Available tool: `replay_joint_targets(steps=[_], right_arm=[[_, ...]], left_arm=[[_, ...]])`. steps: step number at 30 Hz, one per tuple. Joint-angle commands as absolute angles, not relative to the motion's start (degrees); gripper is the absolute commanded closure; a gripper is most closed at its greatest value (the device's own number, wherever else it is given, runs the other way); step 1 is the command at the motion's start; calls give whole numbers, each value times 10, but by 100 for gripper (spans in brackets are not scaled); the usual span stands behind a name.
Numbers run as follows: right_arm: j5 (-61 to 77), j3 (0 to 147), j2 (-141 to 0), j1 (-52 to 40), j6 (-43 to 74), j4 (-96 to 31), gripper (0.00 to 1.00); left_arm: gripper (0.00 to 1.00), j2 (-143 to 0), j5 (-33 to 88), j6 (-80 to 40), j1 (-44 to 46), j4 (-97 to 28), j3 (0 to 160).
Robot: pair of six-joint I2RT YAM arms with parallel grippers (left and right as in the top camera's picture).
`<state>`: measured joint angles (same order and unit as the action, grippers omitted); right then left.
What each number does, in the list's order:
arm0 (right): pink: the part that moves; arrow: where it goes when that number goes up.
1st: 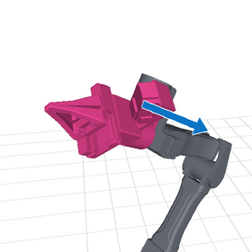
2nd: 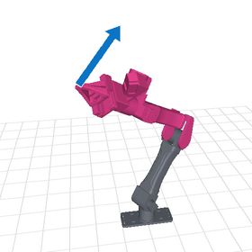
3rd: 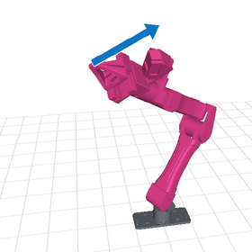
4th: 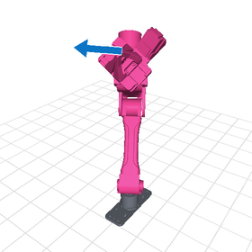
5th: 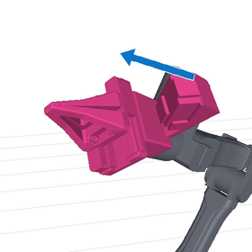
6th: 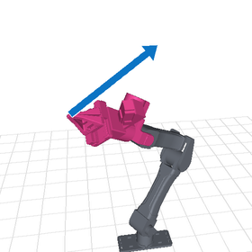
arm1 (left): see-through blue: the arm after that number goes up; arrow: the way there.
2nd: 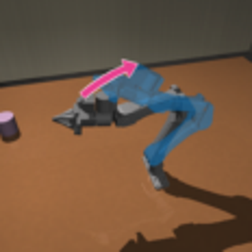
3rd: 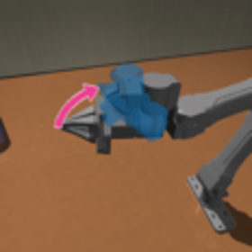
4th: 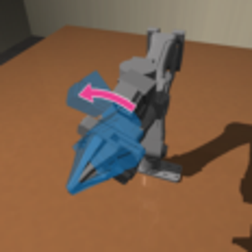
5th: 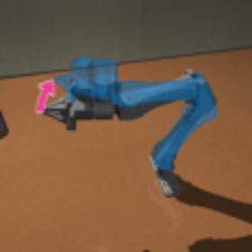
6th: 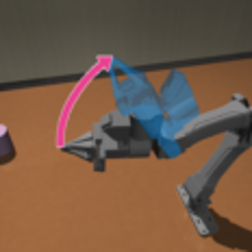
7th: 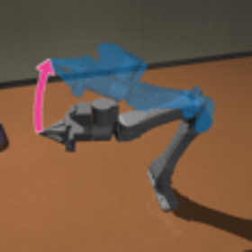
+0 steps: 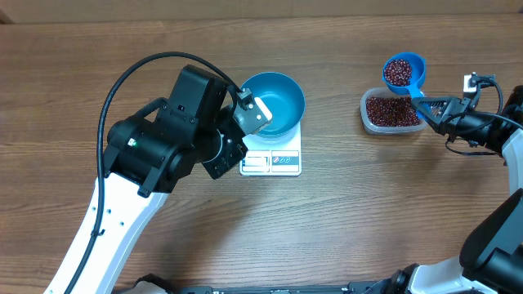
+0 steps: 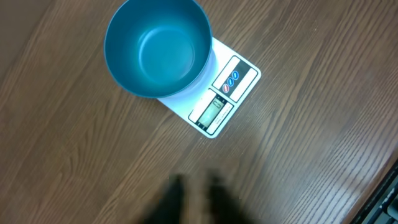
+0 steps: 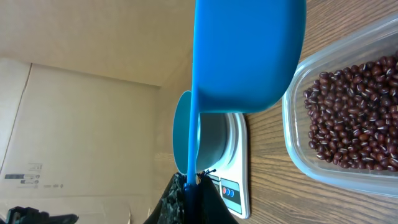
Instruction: Scoop item into bowl and weigh 150g on scale
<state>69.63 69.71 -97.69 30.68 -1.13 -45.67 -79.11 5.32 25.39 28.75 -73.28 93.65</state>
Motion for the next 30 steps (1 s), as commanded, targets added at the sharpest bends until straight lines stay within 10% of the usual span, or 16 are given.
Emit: replay_joint_targets(steps=[1,5,9,30], right_arm=[[710,704,-980,309,-20,-452,96],[710,704,-980,309,-20,-452,96],[710,704,-980,309,-20,-452,96],[710,704,-980,309,-20,-446,96]], left_arm=[[38,-783,49,244,285,-735,948],[37,-783,49,244,285,-737,948],[1,-783,49,244,285,-742,948],[0,-783,49,244,285,-759,948]])
